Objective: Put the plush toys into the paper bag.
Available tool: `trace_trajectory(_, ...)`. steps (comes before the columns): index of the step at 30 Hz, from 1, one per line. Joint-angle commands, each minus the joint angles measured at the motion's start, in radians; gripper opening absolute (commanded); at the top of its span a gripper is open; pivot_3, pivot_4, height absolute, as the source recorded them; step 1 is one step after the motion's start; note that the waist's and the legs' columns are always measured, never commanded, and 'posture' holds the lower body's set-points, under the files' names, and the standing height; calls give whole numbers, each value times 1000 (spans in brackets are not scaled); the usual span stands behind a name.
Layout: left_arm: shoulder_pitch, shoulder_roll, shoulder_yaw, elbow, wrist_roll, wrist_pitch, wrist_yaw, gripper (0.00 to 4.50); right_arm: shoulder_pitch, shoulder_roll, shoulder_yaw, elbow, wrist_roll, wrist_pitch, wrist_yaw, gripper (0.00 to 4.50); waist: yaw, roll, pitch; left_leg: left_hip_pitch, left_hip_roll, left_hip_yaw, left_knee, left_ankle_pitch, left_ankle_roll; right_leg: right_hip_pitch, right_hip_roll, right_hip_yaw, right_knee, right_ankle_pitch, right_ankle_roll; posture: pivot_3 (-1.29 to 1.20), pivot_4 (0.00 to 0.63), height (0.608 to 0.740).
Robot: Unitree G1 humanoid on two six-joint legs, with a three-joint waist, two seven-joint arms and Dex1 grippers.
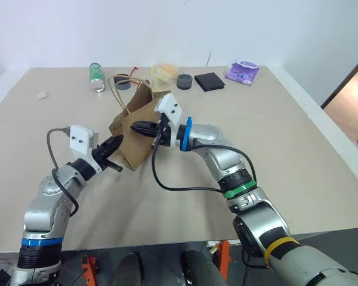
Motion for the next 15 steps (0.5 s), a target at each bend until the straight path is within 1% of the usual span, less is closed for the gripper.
trace_trajectory(1, -15, 23, 25, -57, -69, -25, -98, 16, -47, -136, -196, -137, 242, 197, 96, 316, 3, 0, 0, -1, 0, 0, 0, 0, 0, 0, -1, -1, 0, 0, 1, 0, 150, 740)
trace_trajectory(2, -13, 34, 17, -68, -85, -19, -134, 0, -63, -183, -241, -133, 291, 245, 112, 655, 3, 0, 0, -1, -1, 0, 0, 0, 0, 0, -2, -1, -1, 0, 1, 0, 150, 740)
trace_trajectory(3, -12, 45, 8, -76, -99, -14, -173, 0, -74, -228, -273, -126, 327, 284, 135, 869, 3, 0, 0, -1, -1, 1, 1, 0, 0, 0, -2, -1, -1, 0, 1, 0, 150, 740)
trace_trajectory(4, -12, 58, -4, -82, -112, -11, -217, 0, -80, -282, -296, -115, 354, 318, 169, 1222, 2, 0, 0, -1, -1, 1, 1, 0, 0, 0, -2, -1, -1, 0, 1, 0, 150, 740)
trace_trajectory(5, -13, 72, -16, -84, -122, -5, -257, 0, -80, -332, -303, -102, 364, 341, 208, 1730, 2, 0, 0, -1, -1, 1, 1, 0, 0, 0, -3, -1, -2, -1, 1, 0, 150, 740)
trace_trajectory(6, -16, 92, -33, -87, -129, 6, -299, 0, -71, -387, -294, -88, 355, 347, 256, 2280, 0, 0, 0, -1, -1, 1, 0, 0, 0, 0, -2, -1, -2, -1, 0, 0, 150, 740)
trace_trajectory(7, -23, 117, -59, -85, -124, 9, -349, 0, -62, -431, -274, -56, 311, 317, 280, 2657, 0, 0, 0, 0, -1, 1, 0, -1, 1, 0, -2, -1, -2, -1, -1, 0, 150, 740)
trace_trajectory(9, -33, 147, -90, -82, -121, 16, -411, 0, -59, -474, -247, -1, 250, 267, 296, 3646, -6, 0, 0, 1, -1, 1, 0, -3, 3, 0, -1, -1, -2, -2, -2, 0, 150, 740)
trace_trajectory(11, -44, 175, -115, -84, -125, 16, -473, 0, -73, -497, -250, 75, 210, 222, 287, 4442, -20, 1, 1, 3, -1, 2, 0, -4, 5, 0, -1, 0, -1, -2, -2, 0, 150, 740)
trace_trajectory(15, -52, 246, -153, -107, -151, 41, -611, 0, -86, -557, -250, 196, 115, 114, 274, 4442, -26, 3, 2, 2, -1, 2, 0, -4, 5, 0, 0, 1, -1, -2, -2, 0, 150, 740)
